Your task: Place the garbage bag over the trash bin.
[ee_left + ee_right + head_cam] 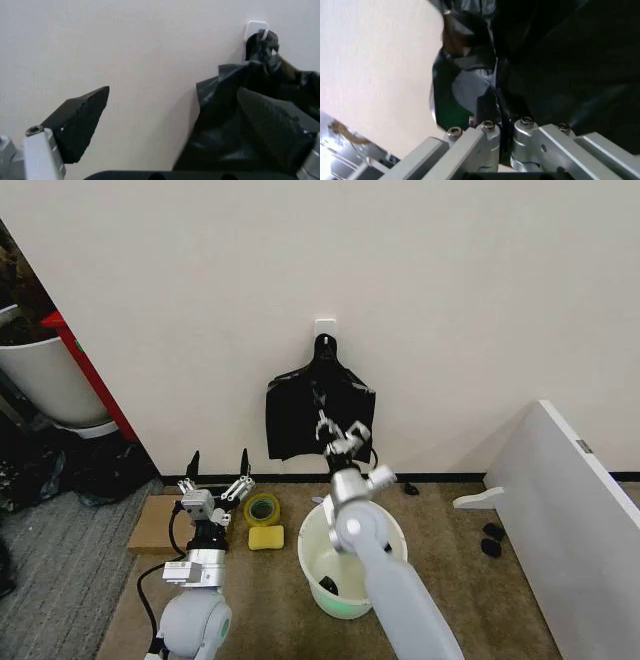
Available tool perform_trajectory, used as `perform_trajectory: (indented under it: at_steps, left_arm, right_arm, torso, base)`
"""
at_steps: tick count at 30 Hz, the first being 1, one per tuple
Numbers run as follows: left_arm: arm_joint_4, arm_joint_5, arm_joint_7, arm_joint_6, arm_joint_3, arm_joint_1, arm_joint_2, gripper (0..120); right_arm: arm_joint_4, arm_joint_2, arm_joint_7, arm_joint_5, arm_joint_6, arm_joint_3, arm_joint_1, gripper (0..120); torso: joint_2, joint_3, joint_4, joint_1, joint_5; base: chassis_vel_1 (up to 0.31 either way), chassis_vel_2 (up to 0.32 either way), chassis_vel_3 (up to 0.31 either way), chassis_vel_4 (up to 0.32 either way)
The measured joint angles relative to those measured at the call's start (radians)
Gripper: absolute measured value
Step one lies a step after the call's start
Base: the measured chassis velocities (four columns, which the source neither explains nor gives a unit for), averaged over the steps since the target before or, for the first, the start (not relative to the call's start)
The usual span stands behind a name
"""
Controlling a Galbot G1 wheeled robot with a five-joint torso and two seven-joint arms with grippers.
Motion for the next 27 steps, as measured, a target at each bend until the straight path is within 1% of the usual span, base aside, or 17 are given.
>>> perform_trajectory:
  at_steps: [6,7,11,14,17,22,23,27]
  left_arm:
    - [-0.006,0.000,-0.001,-0.007,0.000,0.006,0.003,100]
    - [-0.006,0.000,-0.001,-0.007,0.000,0.006,0.003,100]
    - [-0.006,-0.002,-0.003,-0.012,0.000,0.009,0.004,100]
    - [-0.001,-0.002,-0.004,-0.012,0.004,0.001,0.002,100]
    - [0.002,-0.002,-0.004,-0.012,0.006,-0.006,-0.001,100]
    - [0.004,-0.004,-0.004,-0.008,0.006,-0.014,-0.002,100]
    - [0.004,-0.004,-0.004,-0.008,0.006,-0.014,-0.002,100]
    - [0.006,-0.010,-0.004,-0.008,0.003,-0.016,0.006,100]
  right_arm:
    - [0.039,-0.077,-0.029,-0.140,0.028,-0.002,-0.124,0]
    - [0.039,-0.077,-0.029,-0.140,0.028,-0.002,-0.124,0]
    - [0.048,-0.146,-0.066,-0.252,0.054,-0.002,-0.205,0]
    - [0.045,-0.184,-0.087,-0.313,0.077,-0.002,-0.239,0]
    - [0.037,-0.202,-0.104,-0.347,0.094,0.001,-0.254,0]
    - [0.000,-0.232,-0.190,-0.423,0.151,0.010,-0.272,0]
    - [0.000,-0.232,-0.190,-0.423,0.151,0.010,-0.272,0]
    - [-0.060,-0.241,-0.306,-0.506,0.228,0.034,-0.277,0]
  torso:
    - [0.000,0.000,0.0000,0.000,0.0000]
    - [0.000,0.000,0.0000,0.000,0.0000]
    - [0.000,0.000,0.0000,0.000,0.0000]
    - [0.000,0.000,0.0000,0.000,0.0000]
    - [0.000,0.000,0.0000,0.000,0.0001]
    - [0.000,0.000,0.0001,0.000,0.0000]
    - [0.000,0.000,0.0001,0.000,0.0000]
    - [0.000,0.000,0.0001,0.000,0.0000]
  base:
    - [0.000,0.000,0.000,0.000]
    - [0.000,0.000,0.000,0.000]
    - [0.000,0.000,0.000,0.000]
    - [0.000,0.000,0.000,0.000]
    - [0.000,0.000,0.000,0.000]
    - [0.000,0.000,0.000,0.000]
    - [0.000,0.000,0.000,0.000]
    - [0.000,0.000,0.000,0.000]
